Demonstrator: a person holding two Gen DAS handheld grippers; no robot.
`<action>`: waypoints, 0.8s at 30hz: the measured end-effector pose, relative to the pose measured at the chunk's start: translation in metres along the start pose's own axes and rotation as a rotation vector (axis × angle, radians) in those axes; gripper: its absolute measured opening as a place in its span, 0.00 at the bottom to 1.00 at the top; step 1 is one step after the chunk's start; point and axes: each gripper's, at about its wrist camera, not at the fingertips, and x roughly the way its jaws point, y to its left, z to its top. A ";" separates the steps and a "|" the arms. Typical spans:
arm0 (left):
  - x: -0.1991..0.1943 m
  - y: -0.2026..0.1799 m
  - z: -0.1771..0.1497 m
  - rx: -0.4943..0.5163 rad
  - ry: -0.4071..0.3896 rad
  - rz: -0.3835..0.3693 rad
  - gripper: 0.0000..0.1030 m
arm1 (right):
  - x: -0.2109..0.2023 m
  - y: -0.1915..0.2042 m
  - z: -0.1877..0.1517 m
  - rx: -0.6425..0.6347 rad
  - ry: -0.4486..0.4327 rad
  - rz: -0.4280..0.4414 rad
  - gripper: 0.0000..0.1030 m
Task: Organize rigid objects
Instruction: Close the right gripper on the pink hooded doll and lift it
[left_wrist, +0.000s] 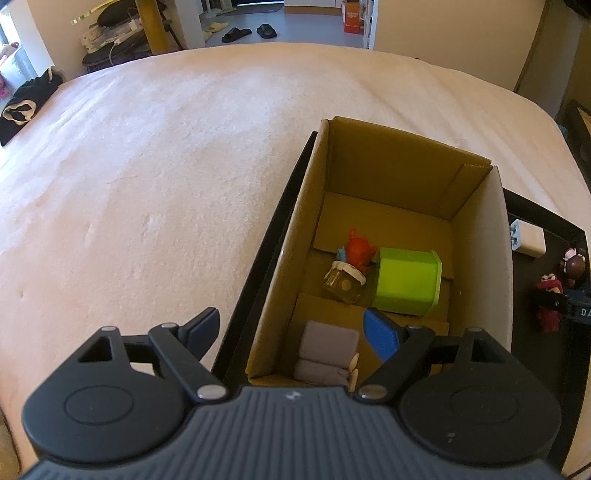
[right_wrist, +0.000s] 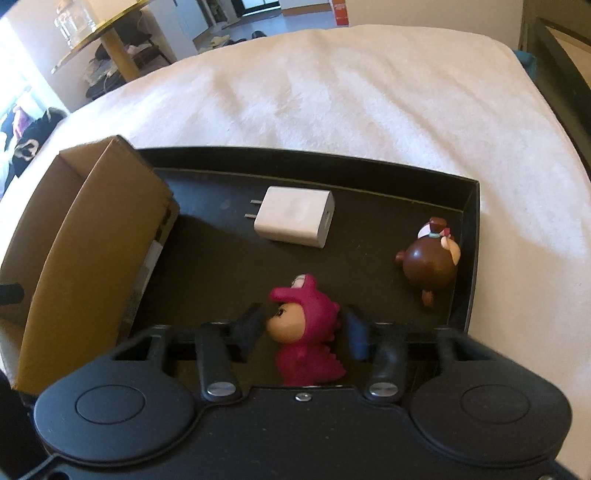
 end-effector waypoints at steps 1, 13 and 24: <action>-0.001 0.000 0.000 0.000 -0.001 0.000 0.81 | -0.001 0.000 -0.001 0.004 0.004 0.004 0.42; -0.015 0.008 -0.001 -0.001 -0.030 -0.007 0.81 | -0.025 0.010 0.000 0.016 -0.032 -0.006 0.42; -0.028 0.017 0.000 0.008 -0.056 -0.047 0.78 | -0.053 0.039 0.014 -0.001 -0.138 0.013 0.42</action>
